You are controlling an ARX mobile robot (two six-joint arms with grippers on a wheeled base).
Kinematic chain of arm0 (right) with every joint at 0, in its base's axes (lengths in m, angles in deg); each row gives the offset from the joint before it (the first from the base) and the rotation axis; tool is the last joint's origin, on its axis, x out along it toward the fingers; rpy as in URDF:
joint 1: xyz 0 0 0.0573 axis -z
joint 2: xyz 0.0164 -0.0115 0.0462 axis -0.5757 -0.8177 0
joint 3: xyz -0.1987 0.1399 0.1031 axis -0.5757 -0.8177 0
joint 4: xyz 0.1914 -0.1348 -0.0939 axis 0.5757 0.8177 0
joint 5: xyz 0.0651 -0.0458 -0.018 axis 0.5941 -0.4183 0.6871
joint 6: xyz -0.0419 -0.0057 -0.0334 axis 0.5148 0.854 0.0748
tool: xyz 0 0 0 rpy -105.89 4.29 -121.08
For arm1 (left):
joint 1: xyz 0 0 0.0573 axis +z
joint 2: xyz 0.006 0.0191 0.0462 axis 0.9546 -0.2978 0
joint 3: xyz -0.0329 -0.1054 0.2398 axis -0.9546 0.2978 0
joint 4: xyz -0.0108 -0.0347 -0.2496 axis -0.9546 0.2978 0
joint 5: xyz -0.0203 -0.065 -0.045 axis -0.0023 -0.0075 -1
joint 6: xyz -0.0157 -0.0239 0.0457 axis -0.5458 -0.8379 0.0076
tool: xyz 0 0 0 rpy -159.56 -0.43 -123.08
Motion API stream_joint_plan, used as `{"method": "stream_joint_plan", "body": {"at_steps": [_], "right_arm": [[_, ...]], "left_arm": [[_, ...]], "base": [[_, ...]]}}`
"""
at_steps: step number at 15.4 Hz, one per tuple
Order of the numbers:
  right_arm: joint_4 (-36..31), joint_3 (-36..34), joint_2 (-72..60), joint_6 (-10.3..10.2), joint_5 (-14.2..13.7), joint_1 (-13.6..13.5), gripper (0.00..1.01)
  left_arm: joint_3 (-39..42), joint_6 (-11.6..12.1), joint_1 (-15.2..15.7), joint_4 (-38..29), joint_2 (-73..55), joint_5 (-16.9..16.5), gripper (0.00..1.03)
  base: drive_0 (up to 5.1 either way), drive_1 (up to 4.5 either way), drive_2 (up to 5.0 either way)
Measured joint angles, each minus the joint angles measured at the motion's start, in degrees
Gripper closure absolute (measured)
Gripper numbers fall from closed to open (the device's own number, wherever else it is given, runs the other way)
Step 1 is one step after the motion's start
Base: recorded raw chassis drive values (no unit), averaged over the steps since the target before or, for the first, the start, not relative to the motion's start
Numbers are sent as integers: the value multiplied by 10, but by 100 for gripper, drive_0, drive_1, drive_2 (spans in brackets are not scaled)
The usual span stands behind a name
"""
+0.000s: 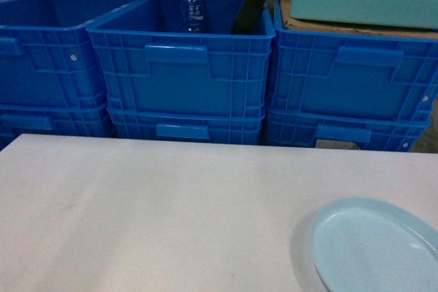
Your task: Place blue tray on left shelf second layer neatly
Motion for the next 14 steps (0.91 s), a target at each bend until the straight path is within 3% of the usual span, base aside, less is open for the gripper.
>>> {"method": "stream_joint_plan", "body": {"at_steps": [14], "right_arm": [[0, 0, 0, 0, 0, 0, 3]], "left_arm": [[0, 0, 0, 0, 0, 0, 5]], "base": [[0, 0, 0]]}}
